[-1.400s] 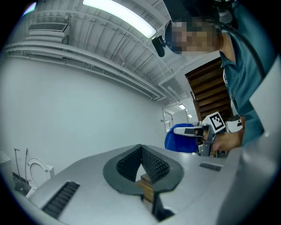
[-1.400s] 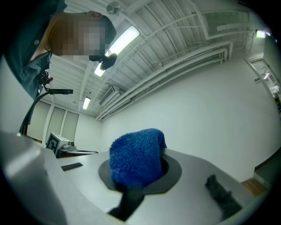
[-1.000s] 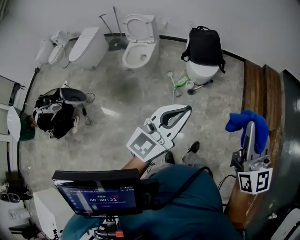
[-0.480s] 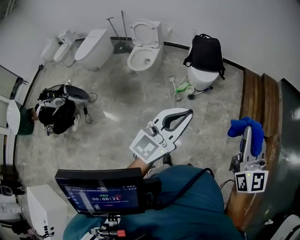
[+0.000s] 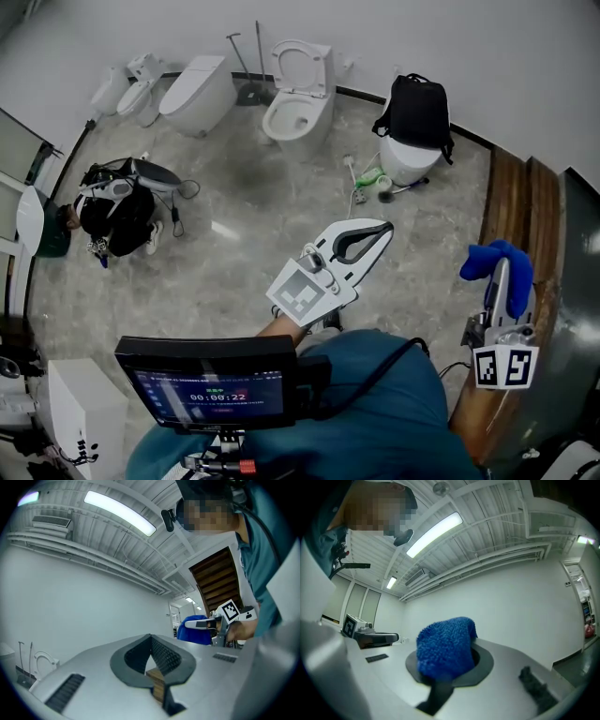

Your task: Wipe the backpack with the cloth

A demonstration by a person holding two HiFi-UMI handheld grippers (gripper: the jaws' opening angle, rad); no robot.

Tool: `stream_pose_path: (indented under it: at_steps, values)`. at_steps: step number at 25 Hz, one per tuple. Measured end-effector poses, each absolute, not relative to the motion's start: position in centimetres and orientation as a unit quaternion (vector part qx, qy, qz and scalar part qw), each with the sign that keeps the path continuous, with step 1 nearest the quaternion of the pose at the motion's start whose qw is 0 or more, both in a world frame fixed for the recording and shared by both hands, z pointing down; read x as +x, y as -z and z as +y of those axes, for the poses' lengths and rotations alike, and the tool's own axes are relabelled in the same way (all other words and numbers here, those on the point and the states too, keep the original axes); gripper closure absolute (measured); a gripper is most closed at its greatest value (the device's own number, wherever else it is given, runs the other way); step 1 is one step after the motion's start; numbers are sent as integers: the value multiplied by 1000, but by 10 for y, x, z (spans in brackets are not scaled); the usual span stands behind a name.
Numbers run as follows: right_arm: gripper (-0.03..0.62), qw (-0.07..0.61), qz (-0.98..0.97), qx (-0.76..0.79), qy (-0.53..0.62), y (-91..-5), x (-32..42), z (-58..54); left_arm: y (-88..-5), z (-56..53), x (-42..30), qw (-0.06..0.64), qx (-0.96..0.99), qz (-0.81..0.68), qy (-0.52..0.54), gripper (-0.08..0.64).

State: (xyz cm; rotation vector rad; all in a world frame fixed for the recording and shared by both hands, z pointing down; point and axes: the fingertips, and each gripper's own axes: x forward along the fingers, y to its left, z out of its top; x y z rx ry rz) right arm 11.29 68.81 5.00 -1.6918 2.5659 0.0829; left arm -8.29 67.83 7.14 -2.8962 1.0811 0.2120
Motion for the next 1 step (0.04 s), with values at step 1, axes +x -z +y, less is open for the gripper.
stream_pose_path:
  at_steps: [1]
  values:
    - [572, 34, 834, -550, -27, -51, 115, 689, -74, 680, -81, 19, -934, 349, -67, 557]
